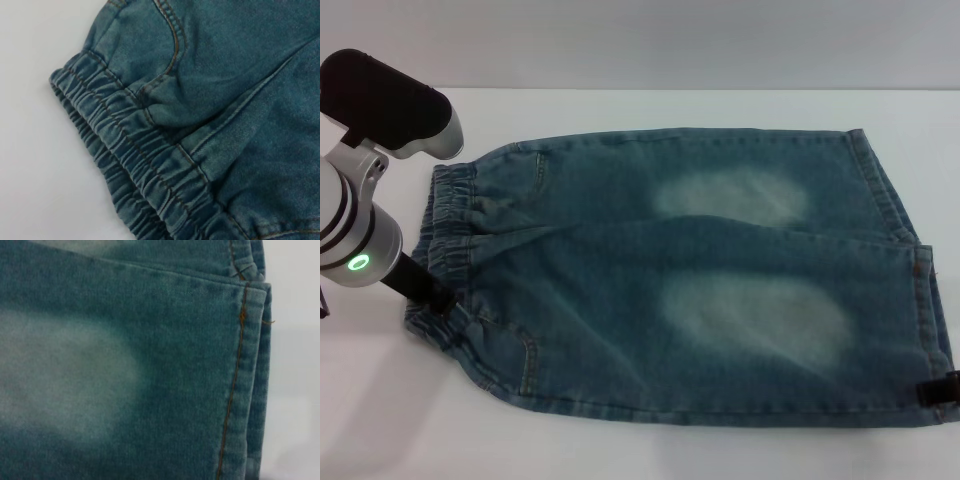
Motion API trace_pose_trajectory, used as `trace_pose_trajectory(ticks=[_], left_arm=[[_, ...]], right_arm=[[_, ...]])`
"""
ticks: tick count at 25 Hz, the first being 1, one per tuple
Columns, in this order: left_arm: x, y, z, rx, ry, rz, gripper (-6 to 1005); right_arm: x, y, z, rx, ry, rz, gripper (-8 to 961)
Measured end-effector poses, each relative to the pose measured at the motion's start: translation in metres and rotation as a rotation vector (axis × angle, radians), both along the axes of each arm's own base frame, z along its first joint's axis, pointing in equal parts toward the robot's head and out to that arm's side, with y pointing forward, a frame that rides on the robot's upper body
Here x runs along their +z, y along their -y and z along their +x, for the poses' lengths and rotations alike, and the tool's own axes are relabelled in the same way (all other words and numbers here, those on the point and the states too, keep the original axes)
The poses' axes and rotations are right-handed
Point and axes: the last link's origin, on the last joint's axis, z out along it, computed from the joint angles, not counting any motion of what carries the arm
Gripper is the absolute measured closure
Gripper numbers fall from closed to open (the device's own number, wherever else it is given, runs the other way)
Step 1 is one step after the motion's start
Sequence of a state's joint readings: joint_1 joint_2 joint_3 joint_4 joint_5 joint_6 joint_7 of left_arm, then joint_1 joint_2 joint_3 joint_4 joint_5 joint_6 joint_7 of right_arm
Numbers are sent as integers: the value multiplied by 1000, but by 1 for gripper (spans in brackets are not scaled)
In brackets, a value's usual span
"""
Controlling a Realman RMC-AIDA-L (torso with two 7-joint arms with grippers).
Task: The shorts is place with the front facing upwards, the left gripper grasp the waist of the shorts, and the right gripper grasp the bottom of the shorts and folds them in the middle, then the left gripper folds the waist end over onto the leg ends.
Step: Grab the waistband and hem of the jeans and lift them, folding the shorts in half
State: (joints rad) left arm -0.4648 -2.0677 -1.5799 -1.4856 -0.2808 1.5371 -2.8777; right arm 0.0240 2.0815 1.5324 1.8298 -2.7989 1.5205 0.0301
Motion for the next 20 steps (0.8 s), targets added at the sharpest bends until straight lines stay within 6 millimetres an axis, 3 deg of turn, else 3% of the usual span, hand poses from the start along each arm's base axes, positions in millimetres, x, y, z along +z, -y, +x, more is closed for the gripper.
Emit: trace_pose_trajectory(ticks=[10,20], left_arm=[[-1,0,0,0,1,-3,975],[-1,0,1,-2,0,-4,974]], right_arm=[[-3,0,-1,10,1,-12,252],[-10,1,-3,45,23,-99,466]])
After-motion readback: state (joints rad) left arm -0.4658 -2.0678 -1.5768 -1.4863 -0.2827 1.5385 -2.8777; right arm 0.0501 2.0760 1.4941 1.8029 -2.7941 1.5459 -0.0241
